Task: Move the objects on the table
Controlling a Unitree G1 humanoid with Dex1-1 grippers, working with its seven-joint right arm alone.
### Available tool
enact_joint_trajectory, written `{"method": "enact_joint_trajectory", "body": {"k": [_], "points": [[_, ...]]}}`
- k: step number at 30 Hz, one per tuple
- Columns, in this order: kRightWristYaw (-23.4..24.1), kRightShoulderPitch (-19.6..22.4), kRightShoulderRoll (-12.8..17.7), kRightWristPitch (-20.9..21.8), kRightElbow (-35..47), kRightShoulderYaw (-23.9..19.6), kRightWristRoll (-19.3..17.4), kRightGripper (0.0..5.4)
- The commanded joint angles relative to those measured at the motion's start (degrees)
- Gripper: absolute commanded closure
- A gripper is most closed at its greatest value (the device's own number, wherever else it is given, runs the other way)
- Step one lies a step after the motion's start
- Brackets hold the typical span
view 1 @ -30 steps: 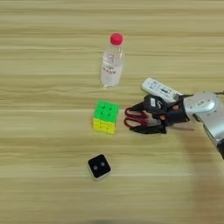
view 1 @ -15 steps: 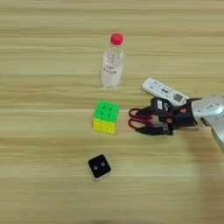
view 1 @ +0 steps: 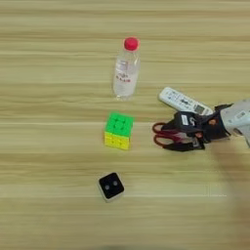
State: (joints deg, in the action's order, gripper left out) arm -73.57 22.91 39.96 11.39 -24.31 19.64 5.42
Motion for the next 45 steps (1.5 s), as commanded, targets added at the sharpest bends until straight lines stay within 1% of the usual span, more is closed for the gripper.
{"method": "enact_joint_trajectory", "body": {"k": [1,6,9,11,13,14,17,26,36,37,43,45], "points": [[-4.31,-7.32,5.38,-0.74,5.24,2.58,1.33,3.04],[-6.84,-11.24,7.90,-2.29,12.01,2.51,-1.15,3.05],[-8.42,-14.52,9.95,-2.26,15.55,3.05,-1.62,3.05],[-9.17,-16.81,11.40,-1.54,17.99,3.45,-1.63,3.05],[-10.16,-19.27,12.99,-0.99,21.36,3.74,-2.44,3.05],[-10.16,-19.27,12.99,-0.99,21.36,3.74,-2.44,3.05],[-11.15,-21.81,14.71,-0.70,24.87,4.18,-3.27,3.05],[-12.44,-23.62,15.89,-0.89,26.02,5.12,-3.82,3.05],[-11.90,-24.74,15.81,-0.80,25.77,5.97,-4.16,3.05],[-11.81,-24.76,15.85,-0.82,25.76,5.93,-4.14,2.76],[-11.69,-24.75,15.95,-0.77,25.71,5.94,-4.17,2.14],[-11.18,-24.47,15.94,0.10,25.25,5.18,-4.23,1.93]]}}
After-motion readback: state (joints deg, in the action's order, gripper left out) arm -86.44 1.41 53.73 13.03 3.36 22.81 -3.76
